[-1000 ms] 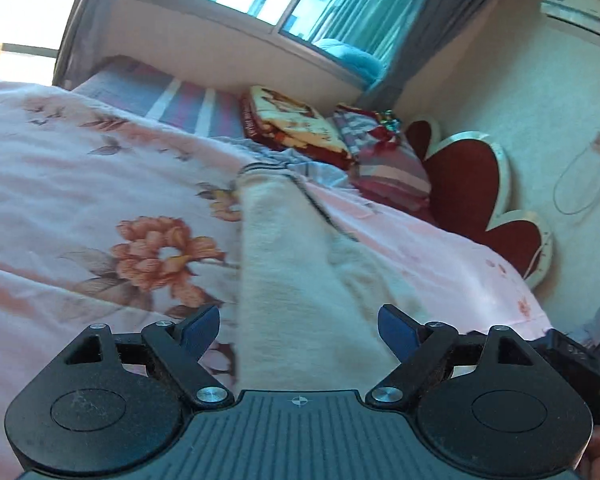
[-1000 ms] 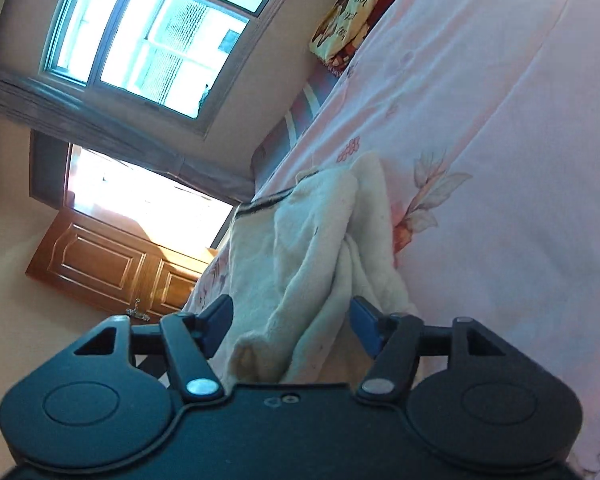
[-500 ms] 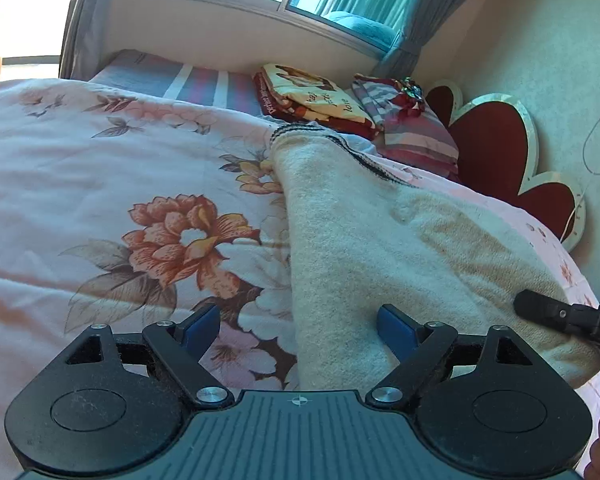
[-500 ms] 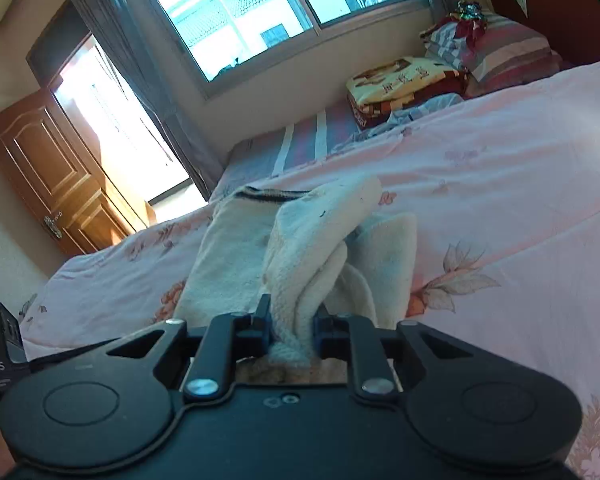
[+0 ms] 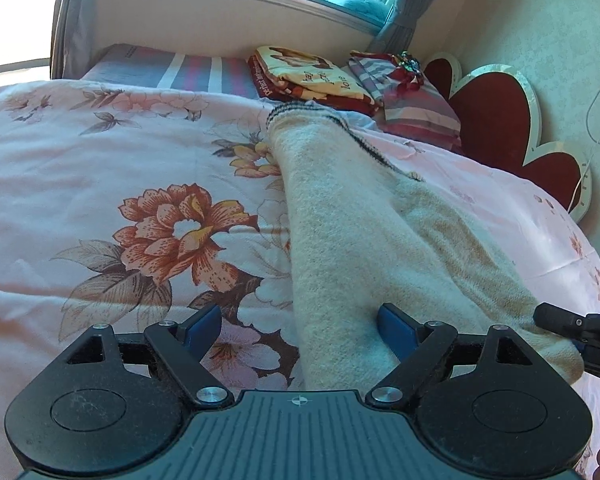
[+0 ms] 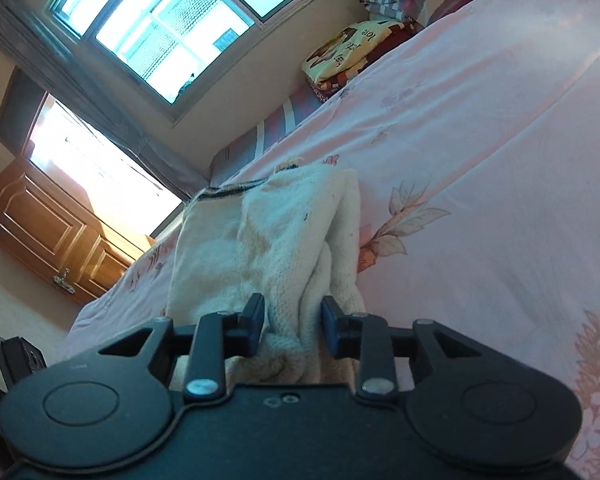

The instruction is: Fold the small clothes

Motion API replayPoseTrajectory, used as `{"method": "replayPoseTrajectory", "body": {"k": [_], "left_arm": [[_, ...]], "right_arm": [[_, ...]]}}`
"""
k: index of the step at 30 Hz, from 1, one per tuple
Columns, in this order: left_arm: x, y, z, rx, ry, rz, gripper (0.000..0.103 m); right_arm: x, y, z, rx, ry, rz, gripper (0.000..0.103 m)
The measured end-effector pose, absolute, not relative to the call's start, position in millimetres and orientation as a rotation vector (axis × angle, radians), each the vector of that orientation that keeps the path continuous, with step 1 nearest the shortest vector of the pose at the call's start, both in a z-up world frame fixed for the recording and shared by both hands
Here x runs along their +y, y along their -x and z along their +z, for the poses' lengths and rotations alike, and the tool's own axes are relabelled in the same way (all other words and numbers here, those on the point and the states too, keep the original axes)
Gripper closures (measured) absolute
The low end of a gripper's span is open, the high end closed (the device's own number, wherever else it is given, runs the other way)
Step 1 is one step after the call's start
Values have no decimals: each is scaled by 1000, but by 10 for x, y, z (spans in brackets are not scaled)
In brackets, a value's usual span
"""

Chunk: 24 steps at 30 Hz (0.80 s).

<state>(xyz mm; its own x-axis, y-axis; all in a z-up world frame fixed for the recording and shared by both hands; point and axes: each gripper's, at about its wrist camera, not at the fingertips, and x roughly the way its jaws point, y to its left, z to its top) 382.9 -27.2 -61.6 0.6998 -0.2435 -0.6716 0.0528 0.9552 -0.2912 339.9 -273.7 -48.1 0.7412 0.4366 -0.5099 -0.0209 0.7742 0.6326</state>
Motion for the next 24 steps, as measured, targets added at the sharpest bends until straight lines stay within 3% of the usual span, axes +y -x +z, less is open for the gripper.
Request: {"method": "replayPoseTrajectory", "body": {"k": [6, 14, 17, 21, 24], "left_arm": [[-293, -3347, -422, 679, 302, -190, 25], [-494, -3297, -652, 767, 232, -184, 25], [-458, -3280, -744, 776, 269, -195, 25], [-470, -3238, -710, 775, 268, -192, 25], [-418, -3158, -467, 676, 277, -209, 25]], "right_arm": [[-2613, -3193, -168, 560, -473, 302, 85], [-1959, -3003, -200, 581, -34, 411, 87], [-2081, -3124, -436, 697, -53, 299, 103], [-2176, -3100, -504, 712, -122, 307, 103], [-2226, -3016, -319, 651, -161, 318, 100]]}}
